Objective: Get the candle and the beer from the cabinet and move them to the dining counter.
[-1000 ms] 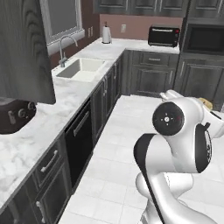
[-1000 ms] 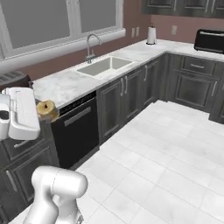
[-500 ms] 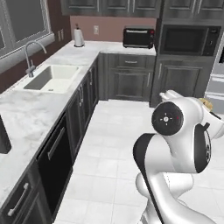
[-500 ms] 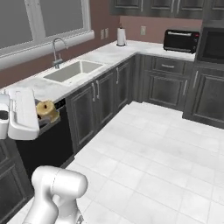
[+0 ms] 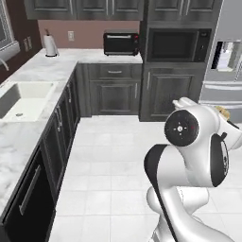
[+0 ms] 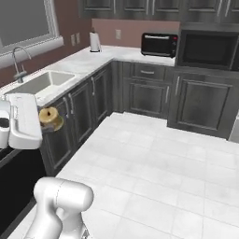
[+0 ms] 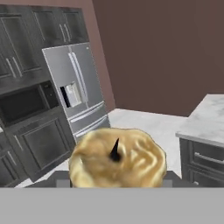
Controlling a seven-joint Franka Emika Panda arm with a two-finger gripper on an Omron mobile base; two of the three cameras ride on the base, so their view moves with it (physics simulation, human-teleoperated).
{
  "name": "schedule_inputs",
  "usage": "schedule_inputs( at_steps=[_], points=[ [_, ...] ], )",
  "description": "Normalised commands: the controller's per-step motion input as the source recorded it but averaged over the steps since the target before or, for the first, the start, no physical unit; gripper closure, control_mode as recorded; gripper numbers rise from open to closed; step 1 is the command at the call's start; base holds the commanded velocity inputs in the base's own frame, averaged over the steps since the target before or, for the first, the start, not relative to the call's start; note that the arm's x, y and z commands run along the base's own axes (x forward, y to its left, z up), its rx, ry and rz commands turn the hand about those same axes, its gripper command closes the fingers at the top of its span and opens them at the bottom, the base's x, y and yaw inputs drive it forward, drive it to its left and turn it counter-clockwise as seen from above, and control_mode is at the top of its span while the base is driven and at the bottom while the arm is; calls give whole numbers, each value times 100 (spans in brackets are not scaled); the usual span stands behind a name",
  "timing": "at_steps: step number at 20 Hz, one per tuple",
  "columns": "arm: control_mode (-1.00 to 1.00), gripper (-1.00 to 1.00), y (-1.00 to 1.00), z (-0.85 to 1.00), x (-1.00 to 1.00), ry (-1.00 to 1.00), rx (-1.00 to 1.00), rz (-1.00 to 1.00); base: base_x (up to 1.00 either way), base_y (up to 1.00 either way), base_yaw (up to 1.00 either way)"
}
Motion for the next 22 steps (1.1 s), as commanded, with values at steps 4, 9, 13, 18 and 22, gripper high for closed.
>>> schedule_inputs(
  at_steps=[4, 9, 13, 18, 22],
  points=[
    [100, 100, 0, 0, 0, 0, 0, 0, 58, -5, -42],
    [100, 100, 0, 0, 0, 0, 0, 0, 58, 0, -48],
    [100, 100, 0, 0, 0, 0, 0, 0, 59, 22, -56],
    [100, 100, 0, 0, 0, 0, 0, 0, 53, 41, -60],
    [100, 100, 0, 0, 0, 0, 0, 0, 49, 43, -58]
  ],
)
